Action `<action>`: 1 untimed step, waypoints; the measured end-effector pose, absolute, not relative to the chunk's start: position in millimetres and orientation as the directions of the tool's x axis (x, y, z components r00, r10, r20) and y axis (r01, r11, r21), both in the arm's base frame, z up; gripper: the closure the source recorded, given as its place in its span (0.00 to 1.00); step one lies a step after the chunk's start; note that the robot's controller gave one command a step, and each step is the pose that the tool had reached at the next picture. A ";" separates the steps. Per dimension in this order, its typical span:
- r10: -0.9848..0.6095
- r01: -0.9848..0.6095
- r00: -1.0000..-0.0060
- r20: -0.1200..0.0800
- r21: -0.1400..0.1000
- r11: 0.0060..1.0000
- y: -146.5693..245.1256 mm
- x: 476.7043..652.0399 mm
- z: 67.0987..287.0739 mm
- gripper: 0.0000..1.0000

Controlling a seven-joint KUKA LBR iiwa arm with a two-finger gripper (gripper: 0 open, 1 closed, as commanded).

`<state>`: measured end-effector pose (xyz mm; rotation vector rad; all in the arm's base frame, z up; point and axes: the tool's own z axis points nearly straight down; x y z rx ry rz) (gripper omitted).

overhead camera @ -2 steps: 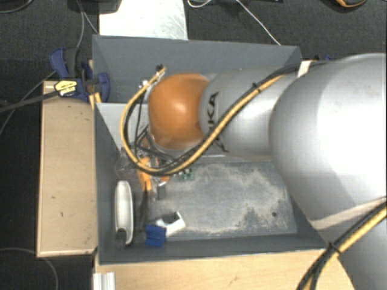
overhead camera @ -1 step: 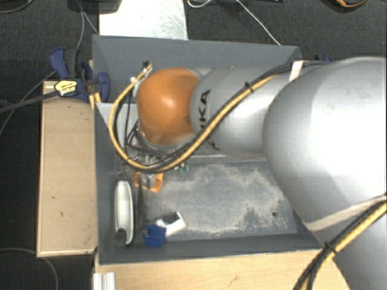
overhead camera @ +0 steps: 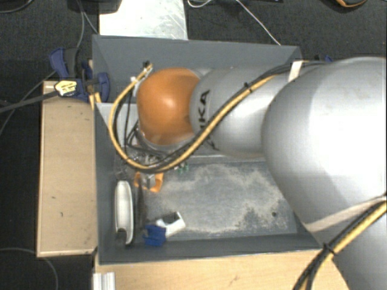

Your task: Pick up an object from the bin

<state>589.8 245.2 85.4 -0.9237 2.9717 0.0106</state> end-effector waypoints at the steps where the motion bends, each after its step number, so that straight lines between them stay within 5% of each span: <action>1: -0.563 -0.563 -0.826 -0.030 -0.002 0.826 245.2 589.8 85.4 1.00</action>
Offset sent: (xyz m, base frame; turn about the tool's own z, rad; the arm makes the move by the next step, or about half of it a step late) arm 0.0000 0.0000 0.0000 0.0000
